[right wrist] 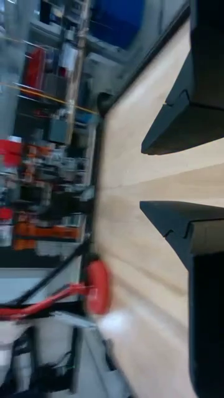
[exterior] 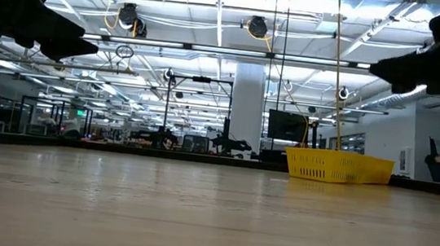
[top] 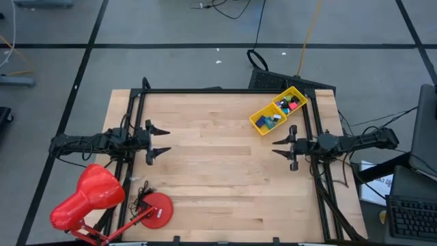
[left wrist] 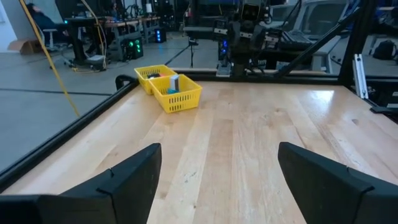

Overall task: Pick & Place Office items
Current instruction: Return to Home Position

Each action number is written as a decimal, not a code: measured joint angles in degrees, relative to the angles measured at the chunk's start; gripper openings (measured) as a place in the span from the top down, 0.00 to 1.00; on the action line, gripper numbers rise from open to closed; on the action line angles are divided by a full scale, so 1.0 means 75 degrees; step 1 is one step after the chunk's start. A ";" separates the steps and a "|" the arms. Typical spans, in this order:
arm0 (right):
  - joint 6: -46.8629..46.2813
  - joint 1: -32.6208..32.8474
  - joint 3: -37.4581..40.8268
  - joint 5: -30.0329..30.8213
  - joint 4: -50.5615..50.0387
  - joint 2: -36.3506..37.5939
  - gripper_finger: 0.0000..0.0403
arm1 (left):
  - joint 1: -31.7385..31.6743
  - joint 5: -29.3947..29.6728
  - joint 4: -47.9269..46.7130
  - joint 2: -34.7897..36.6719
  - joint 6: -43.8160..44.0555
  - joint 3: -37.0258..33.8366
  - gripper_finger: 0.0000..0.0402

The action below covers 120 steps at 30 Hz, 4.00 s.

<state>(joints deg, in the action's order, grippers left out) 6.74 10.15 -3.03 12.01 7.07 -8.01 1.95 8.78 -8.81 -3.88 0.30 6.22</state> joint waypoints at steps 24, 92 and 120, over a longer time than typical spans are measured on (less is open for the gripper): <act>-0.0002 -0.0003 0.0003 -0.0011 -0.0178 -0.0215 0.70 | 0.0001 0.0032 0.0001 -0.0082 0.0000 0.0000 0.24; -0.0004 -0.0006 0.0003 -0.0014 -0.0172 -0.0215 0.71 | -0.0002 0.0030 0.0001 -0.0082 -0.0003 -0.0003 0.24; -0.0003 -0.0003 0.0003 -0.0017 -0.0175 -0.0215 0.71 | -0.0001 0.0032 -0.0001 -0.0082 -0.0003 -0.0003 0.24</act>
<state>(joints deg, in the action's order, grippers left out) 6.72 10.13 -3.01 11.88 5.76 -9.63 1.94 9.02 -8.81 -4.49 0.27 6.20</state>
